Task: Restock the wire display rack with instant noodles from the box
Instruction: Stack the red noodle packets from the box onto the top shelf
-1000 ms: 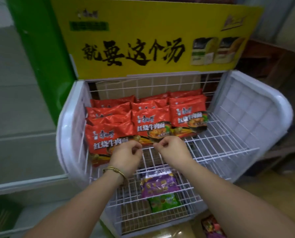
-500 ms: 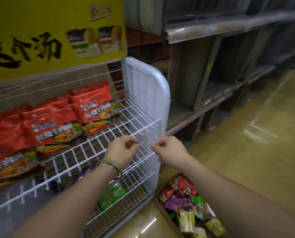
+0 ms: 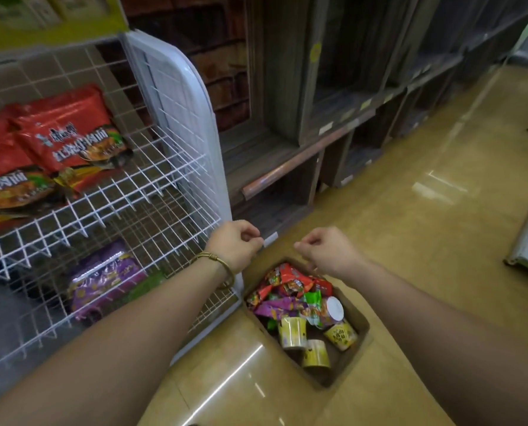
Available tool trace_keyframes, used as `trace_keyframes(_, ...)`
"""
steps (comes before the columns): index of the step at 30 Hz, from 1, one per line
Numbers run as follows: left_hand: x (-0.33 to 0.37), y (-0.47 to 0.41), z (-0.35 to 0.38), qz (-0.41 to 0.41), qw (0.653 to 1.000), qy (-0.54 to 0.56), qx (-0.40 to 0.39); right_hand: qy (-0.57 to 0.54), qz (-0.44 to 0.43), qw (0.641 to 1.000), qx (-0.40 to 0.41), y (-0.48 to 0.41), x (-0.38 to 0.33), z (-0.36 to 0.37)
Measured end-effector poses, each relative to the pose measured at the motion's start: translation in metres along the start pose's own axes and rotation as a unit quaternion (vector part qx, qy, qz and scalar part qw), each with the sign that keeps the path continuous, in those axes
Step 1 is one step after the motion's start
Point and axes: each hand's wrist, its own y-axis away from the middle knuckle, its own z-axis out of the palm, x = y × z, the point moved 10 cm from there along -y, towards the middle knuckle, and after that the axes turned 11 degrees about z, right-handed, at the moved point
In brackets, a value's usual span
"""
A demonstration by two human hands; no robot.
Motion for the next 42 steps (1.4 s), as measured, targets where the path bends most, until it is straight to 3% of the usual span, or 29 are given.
trace_keyframes(9,-0.011,0.006,0.047,-0.025,0.998,-0.043,-0.027,-0.012,0.054,0.998,-0.026,-0.009,0.065,0.0)
trace_keyframes(15,-0.029,-0.012,0.06,-0.03,0.996,-0.078,-0.042,-0.004,0.062,0.998,-0.033,-0.031,0.078,0.011)
trace_keyframes(25,-0.07,-0.052,0.077,-0.039,0.997,-0.042,-0.057,0.018,0.095,0.994,-0.042,-0.077,0.084,0.047)
trace_keyframes(35,-0.144,-0.086,0.097,-0.052,0.991,-0.082,-0.089,0.022,0.119,0.992,-0.044,-0.136,0.102,0.1)
trace_keyframes(42,-0.222,-0.11,0.146,-0.073,0.989,-0.098,-0.083,0.007,0.137,0.989,-0.056,-0.2,0.153,0.157)
